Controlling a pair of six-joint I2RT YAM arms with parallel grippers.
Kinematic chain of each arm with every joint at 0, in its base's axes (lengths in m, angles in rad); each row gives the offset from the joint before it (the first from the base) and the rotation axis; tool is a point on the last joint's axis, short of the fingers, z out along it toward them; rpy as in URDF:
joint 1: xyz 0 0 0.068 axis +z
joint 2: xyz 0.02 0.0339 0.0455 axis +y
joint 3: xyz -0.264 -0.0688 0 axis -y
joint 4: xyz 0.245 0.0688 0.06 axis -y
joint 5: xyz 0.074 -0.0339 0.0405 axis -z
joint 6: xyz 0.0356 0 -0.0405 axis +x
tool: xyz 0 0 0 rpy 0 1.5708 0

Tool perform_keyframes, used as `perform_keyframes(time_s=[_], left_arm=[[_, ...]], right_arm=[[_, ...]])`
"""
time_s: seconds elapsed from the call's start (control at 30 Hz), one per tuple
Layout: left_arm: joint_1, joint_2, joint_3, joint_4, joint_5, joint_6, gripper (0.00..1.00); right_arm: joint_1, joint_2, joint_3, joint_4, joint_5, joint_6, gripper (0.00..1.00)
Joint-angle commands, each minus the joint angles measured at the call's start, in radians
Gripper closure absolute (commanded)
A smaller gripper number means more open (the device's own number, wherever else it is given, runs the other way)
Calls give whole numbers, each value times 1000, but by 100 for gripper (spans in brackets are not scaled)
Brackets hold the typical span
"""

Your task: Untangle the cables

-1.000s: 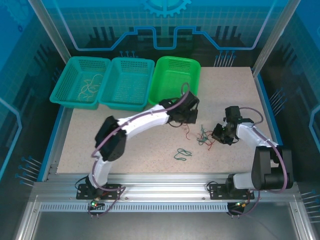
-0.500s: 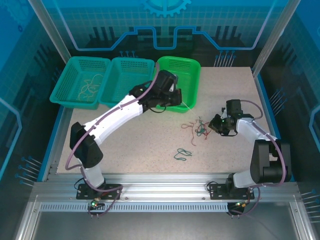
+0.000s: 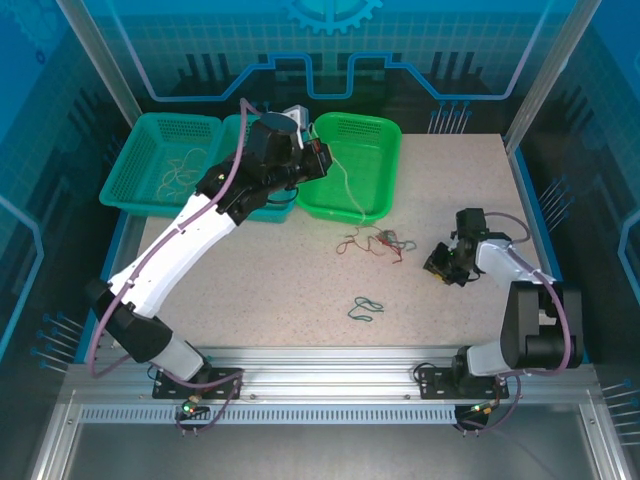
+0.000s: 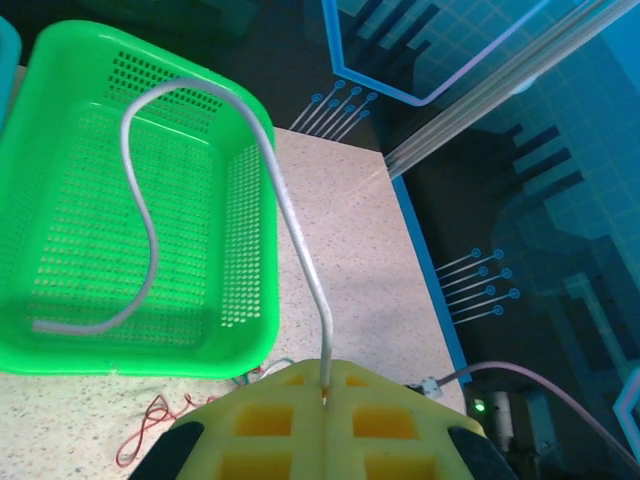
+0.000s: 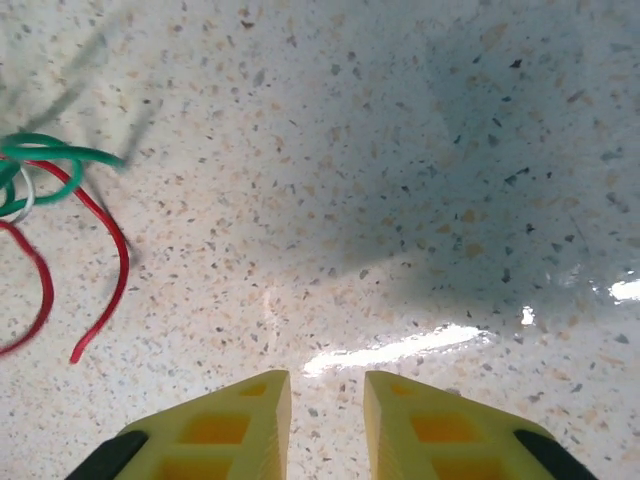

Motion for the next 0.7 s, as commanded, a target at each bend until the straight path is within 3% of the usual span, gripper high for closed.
perform_keyframes(time_s=[0.0, 0.13, 0.2, 0.47, 0.6, 0.67], left_arm=[[27, -13, 81, -28, -30, 33, 100], [36, -9, 97, -16, 7, 19, 100], [36, -8, 86, -20, 23, -3, 100], [35, -75, -20, 13, 23, -45, 100], [35, -107, -57, 5, 12, -37, 100], [35, -126, -82, 10, 5, -35, 100]], right_arm=[[-7, -35, 43, -32, -57, -6, 62], [49, -38, 94, 42, -195, -10, 45], [101, -1, 138, 67, -219, 7, 42], [269, 188, 233, 185, -250, 197, 39], [328, 229, 275, 190, -241, 107, 39], [357, 223, 291, 149, -140, 0, 39]])
